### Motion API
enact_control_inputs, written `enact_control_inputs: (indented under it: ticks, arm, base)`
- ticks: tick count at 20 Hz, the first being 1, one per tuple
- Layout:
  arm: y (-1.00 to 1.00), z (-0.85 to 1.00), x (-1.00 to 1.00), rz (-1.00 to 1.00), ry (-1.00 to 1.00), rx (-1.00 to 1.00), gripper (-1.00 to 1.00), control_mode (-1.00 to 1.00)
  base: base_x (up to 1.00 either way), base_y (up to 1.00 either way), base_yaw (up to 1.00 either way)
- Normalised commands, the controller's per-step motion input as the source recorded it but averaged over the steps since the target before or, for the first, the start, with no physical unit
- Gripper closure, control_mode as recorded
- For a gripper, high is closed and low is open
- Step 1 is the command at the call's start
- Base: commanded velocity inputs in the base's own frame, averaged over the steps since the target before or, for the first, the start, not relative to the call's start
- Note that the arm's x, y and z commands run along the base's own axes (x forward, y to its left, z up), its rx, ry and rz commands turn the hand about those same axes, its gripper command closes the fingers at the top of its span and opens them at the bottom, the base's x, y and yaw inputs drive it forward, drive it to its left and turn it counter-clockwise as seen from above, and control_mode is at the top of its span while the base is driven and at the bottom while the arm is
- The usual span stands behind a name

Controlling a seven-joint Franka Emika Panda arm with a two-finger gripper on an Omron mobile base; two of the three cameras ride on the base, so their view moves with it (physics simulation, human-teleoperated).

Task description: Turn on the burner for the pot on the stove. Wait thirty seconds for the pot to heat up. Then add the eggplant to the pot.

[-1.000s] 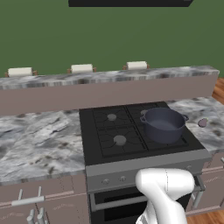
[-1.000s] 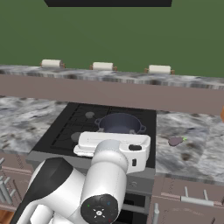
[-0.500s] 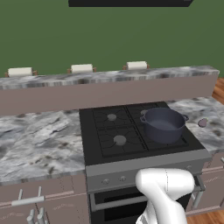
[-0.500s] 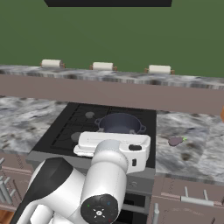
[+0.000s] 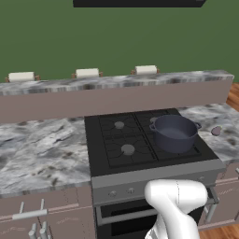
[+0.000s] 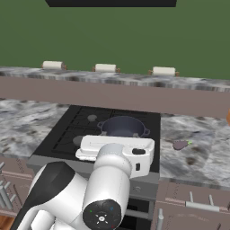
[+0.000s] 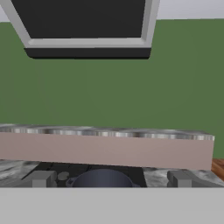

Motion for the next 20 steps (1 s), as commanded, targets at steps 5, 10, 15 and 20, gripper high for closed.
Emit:
enact_control_inputs:
  ticks: [5,10,15,20]
  arm:
    - [0.00,0.00,0.00,0.00,0.00,0.00,-1.00,-1.00]
    - [0.00,0.00,0.00,0.00,0.00,0.00,-1.00,-1.00]
    - [0.00,0.00,0.00,0.00,0.00,0.00,-1.00,-1.00]
    - [0.00,0.00,0.00,0.00,0.00,0.00,-1.00,-1.00]
  base:
    - [0.00,0.00,0.00]
    - [0.00,0.00,0.00]
    - [0.00,0.00,0.00]
    - [0.00,0.00,0.00]
